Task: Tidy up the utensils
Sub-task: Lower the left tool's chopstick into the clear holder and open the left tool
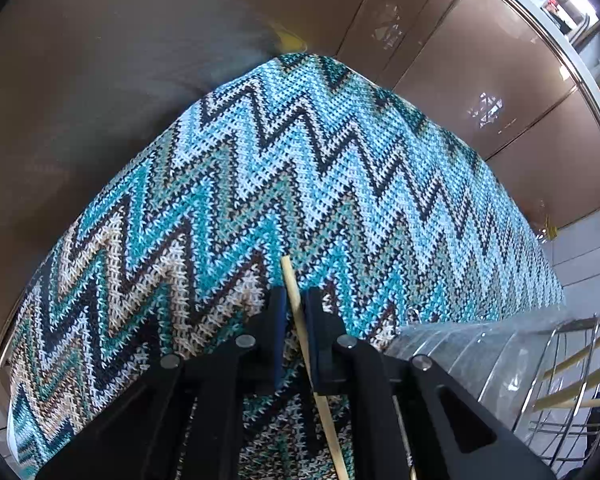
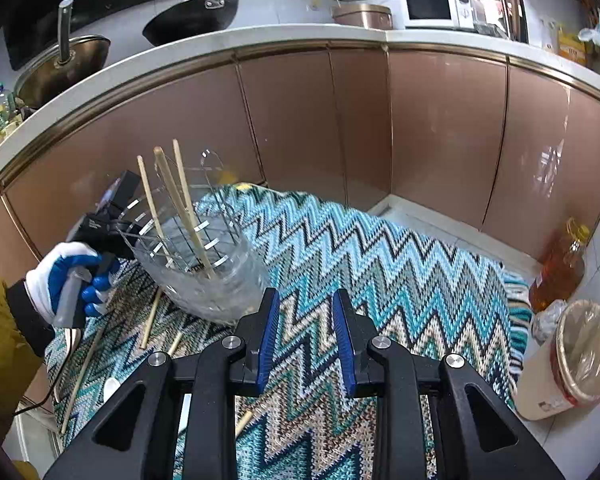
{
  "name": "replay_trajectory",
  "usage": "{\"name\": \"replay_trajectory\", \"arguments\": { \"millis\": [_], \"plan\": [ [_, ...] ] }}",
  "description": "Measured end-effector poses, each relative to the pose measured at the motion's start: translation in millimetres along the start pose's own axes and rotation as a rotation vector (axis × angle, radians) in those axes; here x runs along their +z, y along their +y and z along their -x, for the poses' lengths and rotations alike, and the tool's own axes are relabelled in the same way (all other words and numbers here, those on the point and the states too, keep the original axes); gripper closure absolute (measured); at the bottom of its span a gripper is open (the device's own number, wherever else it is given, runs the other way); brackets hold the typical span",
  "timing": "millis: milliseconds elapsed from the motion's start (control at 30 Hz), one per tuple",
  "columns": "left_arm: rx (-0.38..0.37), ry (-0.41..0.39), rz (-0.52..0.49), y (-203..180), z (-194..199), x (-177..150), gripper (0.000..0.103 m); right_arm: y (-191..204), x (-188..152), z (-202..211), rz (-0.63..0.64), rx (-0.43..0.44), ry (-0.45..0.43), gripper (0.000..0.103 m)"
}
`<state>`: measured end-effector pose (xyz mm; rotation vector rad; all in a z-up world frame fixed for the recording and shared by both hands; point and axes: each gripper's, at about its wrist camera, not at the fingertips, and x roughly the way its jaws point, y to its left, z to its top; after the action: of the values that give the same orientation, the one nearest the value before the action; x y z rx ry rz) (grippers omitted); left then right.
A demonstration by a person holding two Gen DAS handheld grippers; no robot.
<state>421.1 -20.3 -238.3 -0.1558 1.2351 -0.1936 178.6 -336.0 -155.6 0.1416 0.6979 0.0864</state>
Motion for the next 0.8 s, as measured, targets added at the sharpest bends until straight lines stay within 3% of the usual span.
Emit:
{"name": "replay_trajectory", "arguments": {
  "millis": [233,333,433,533,567,800],
  "plan": [
    [-0.031,-0.035,-0.003,0,10,-8,0.098,-2,-10,2,-0.018,-0.004,0.018,0.075],
    [-0.079,-0.110,0.008,5,35,-17,0.098,-4,-11,8,-0.017,-0.014,0.013,0.075],
    [-0.116,-0.228,0.027,11,74,-29,0.098,-6,-13,16,-0.027,-0.018,0.007,0.075],
    [-0.174,-0.391,0.027,14,132,-41,0.098,-9,-18,22,-0.039,-0.021,0.007,0.075],
    [-0.206,-0.484,0.025,12,161,-51,0.098,-10,-20,23,-0.043,-0.021,0.008,0.075],
    [-0.303,-0.865,0.012,-23,274,-77,0.098,-12,-27,28,-0.066,-0.017,0.007,0.075]
  ]
}}
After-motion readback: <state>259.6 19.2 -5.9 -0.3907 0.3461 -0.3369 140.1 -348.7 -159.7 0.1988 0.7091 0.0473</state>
